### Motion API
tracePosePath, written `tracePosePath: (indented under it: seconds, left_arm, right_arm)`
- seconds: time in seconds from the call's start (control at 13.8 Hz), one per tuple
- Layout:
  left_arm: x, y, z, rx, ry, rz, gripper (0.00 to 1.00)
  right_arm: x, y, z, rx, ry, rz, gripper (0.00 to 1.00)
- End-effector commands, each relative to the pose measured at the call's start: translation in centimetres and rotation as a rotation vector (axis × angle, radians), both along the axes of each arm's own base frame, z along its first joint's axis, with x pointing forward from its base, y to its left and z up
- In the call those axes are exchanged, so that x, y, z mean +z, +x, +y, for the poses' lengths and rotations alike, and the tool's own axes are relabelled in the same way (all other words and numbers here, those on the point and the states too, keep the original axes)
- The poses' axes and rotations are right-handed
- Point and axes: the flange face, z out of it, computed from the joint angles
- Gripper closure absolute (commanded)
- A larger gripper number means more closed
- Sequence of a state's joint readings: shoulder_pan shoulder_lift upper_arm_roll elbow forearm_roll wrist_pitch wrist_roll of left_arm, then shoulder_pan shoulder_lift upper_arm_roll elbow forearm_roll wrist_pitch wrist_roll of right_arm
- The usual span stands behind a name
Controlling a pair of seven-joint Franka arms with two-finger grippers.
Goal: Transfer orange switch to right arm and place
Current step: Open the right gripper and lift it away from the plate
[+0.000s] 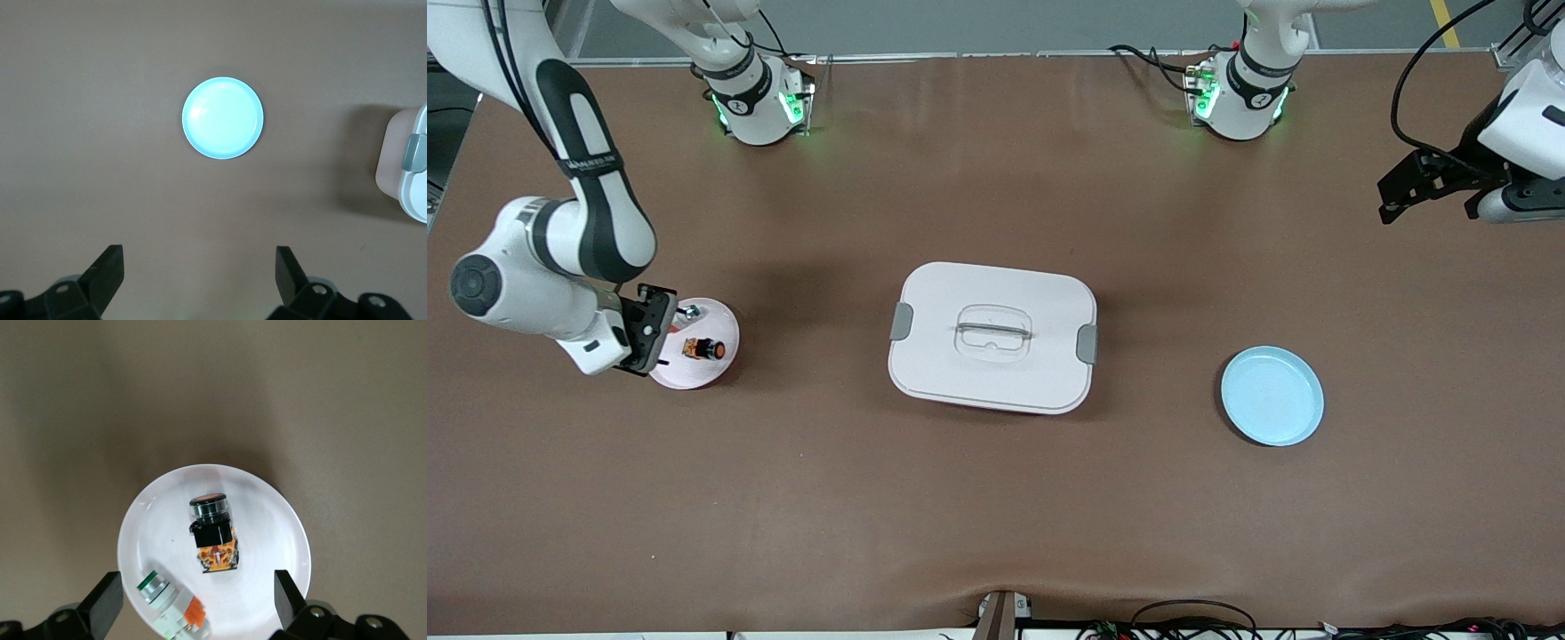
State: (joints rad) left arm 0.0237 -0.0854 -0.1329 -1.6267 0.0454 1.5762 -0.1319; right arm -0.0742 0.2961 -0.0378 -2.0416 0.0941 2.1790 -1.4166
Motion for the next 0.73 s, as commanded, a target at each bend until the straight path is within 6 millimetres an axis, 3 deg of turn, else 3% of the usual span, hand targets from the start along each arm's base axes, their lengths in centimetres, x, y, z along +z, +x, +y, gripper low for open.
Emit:
tracePosePath:
  seconds: [0.0, 0.36, 0.65]
  left_arm:
    - [0.2, -0.6, -0.2, 0.005, -0.017, -0.013, 0.0]
    - [0.2, -0.6, -0.2, 0.005, -0.017, -0.013, 0.0]
    - [0.2, -0.6, -0.3, 0.004, -0.017, -0.013, 0.0]
  right_arm:
    - [3.0, -0.6, 0.0, -0.145, -0.003, 0.027, 0.0]
    - [8.0, -1.6, 0.0, -0.314, -0.035, 0.094, 0.0]
    - [11.8, -2.5, -1.8, -0.387, -0.09, 0.157, 0.0]
